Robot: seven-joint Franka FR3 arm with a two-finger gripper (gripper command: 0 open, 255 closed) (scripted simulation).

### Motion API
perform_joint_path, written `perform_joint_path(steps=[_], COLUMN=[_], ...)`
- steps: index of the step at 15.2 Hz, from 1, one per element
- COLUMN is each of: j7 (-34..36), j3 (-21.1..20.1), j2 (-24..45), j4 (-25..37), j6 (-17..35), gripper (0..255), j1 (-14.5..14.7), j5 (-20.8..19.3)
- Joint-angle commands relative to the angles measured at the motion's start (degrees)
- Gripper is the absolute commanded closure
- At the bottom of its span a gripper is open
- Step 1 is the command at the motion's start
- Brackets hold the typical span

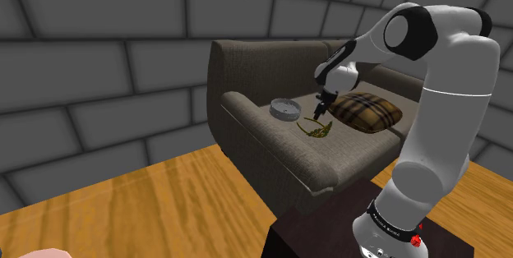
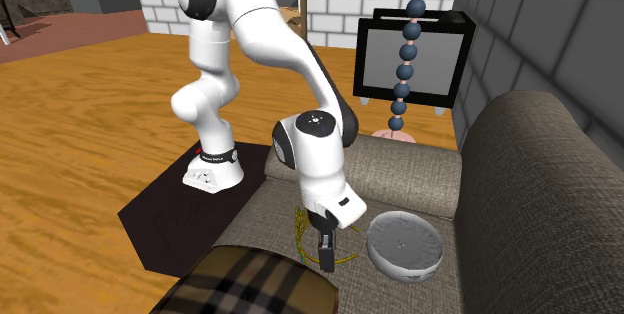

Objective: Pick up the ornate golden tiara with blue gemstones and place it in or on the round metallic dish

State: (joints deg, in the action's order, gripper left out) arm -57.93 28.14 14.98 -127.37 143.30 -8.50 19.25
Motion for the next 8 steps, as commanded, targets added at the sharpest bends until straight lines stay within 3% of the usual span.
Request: perform_joint_path(steps=[1,4,8], j7=[-1.02,-2.65,-2.64], j3=[-0.64,-1.92,-1.96], j2=[1.42,3.95,3.95], j4=[0.1,0.35,0.35], j6=[1.1,3.01,3.02], gripper=[0,0,0], j1=[-0.45,-1.27,-1.3], j5=[1.4,3.79,3.77])
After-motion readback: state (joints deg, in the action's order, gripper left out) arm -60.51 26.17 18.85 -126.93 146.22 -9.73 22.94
